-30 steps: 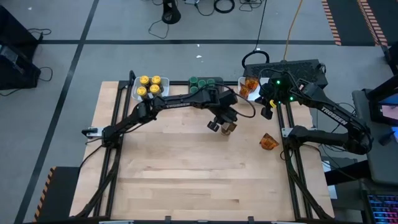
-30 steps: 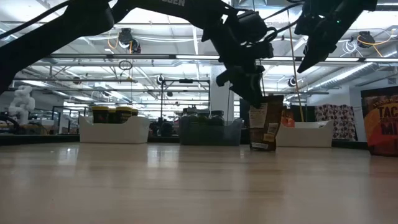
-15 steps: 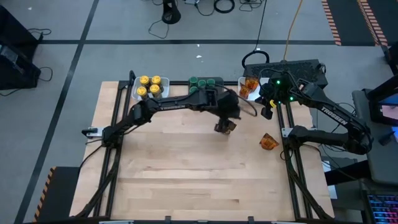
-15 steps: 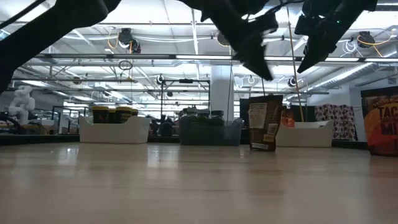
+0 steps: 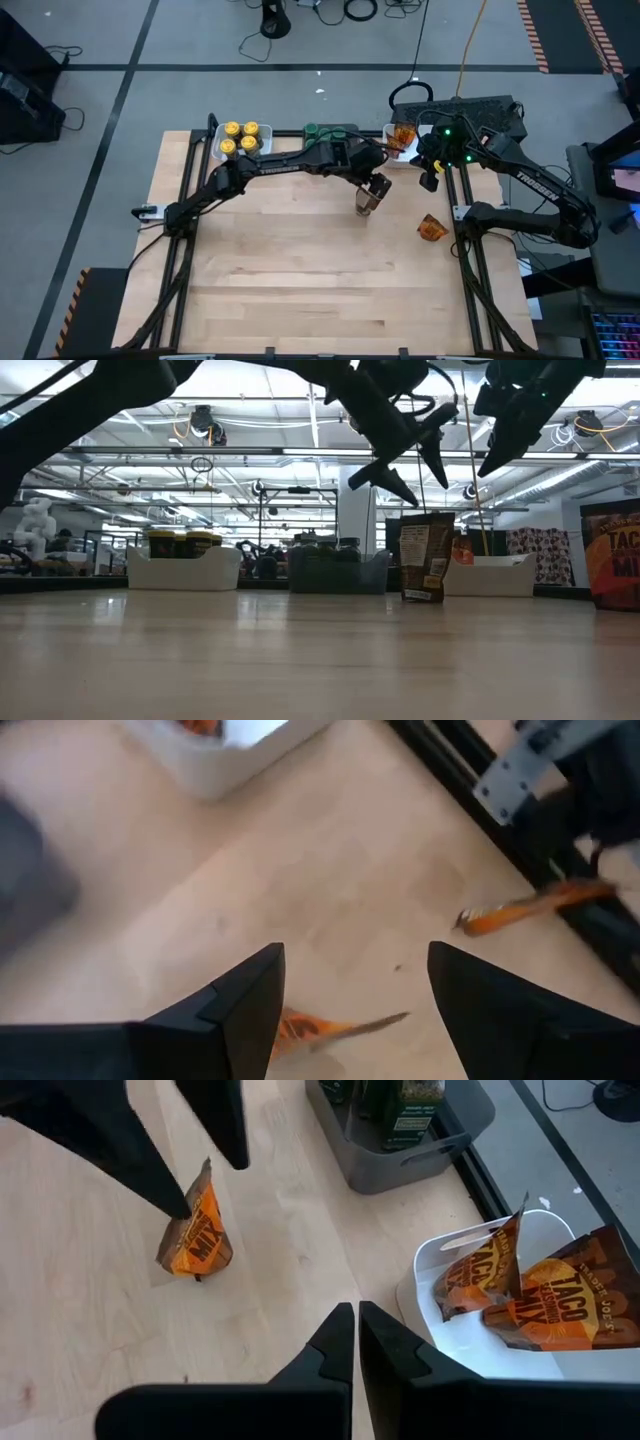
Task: Sort spices by type
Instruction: Put the bottom orange seasoning pack into the right white bin
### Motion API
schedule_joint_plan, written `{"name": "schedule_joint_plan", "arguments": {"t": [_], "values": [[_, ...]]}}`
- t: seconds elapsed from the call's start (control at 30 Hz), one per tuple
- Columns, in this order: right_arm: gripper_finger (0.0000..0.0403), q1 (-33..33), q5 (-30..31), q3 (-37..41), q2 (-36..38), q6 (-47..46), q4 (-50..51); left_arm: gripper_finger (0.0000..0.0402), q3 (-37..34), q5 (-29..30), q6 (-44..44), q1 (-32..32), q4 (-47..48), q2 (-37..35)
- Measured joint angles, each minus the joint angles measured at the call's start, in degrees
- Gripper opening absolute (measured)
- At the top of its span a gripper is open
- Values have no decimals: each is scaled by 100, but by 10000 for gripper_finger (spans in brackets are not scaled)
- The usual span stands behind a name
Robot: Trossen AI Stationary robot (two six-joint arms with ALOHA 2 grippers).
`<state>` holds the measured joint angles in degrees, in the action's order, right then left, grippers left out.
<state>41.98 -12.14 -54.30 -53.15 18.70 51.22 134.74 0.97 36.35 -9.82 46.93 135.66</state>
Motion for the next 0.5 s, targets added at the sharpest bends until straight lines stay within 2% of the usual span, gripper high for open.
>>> {"name": "schedule_joint_plan", "arguments": {"t": [0.2, 0.3, 0.5], "values": [[0, 0, 0, 0, 0, -147, -40, 250, 4, 27, 1235, 183, 653, 0], [0, 0, 0, 0, 0, -270, -26, 250, 14, 284, 1686, 280, 947, 0], [0, -9, 1, 0, 0, -343, 3, 250, 20, 670, 2656, 473, 956, -46]]}}
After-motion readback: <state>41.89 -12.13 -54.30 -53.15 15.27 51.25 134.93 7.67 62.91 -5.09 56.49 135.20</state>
